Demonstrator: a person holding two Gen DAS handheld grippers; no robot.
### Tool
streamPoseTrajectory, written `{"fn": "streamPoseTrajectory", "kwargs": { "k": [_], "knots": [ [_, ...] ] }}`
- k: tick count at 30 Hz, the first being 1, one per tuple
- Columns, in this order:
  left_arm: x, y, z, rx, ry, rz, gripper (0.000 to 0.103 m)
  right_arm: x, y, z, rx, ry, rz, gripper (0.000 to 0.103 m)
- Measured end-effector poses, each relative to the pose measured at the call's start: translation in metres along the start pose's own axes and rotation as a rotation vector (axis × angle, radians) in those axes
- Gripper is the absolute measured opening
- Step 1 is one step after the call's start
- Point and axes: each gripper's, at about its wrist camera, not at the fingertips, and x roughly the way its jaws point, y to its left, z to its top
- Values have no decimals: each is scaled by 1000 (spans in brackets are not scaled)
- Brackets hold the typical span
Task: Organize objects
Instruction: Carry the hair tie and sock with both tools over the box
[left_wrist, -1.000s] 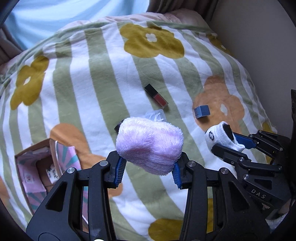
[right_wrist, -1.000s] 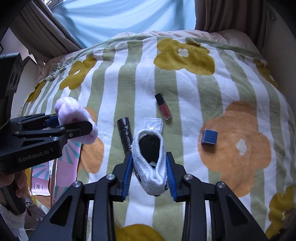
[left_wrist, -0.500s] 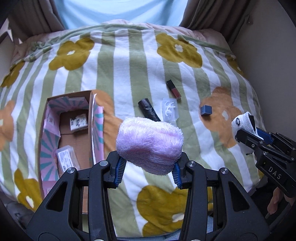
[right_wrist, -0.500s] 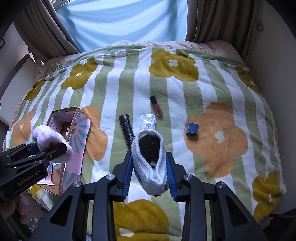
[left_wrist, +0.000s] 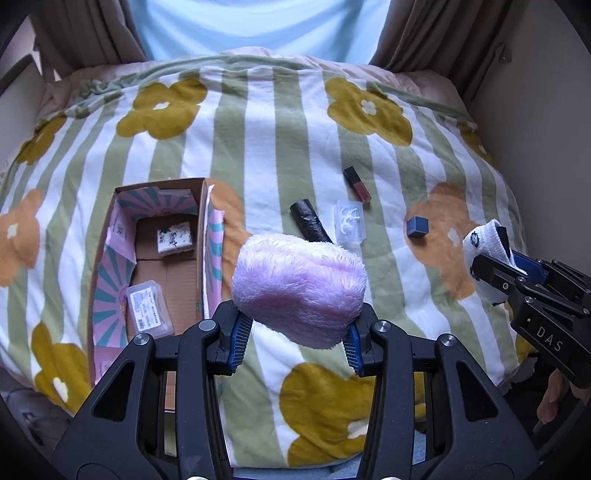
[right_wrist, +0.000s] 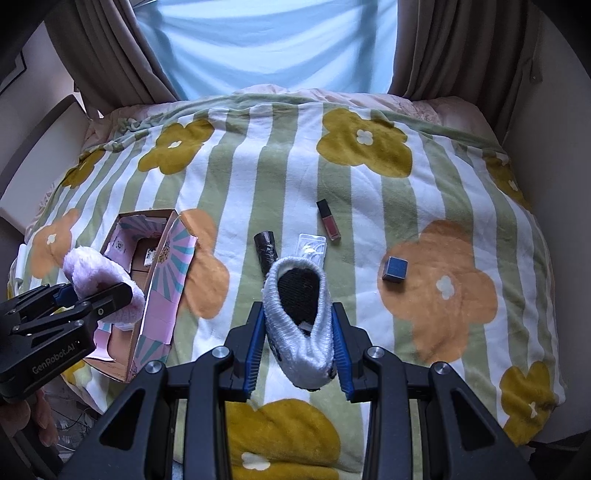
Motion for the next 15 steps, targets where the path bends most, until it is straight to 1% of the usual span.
{"fn": "streamPoseTrajectory", "kwargs": {
  "k": [7,9,15],
  "knots": [
    [-12,28,-5,-88,-19,37,39,1,34,18,-106,-7,61,32],
    [-14,40,-8,-124,-17,47,39,5,47,24,-142,-3,84,32],
    [-20,84,-27,-254,-16,110,39,21,92,39,-268,19,164,32]
  ]
}}
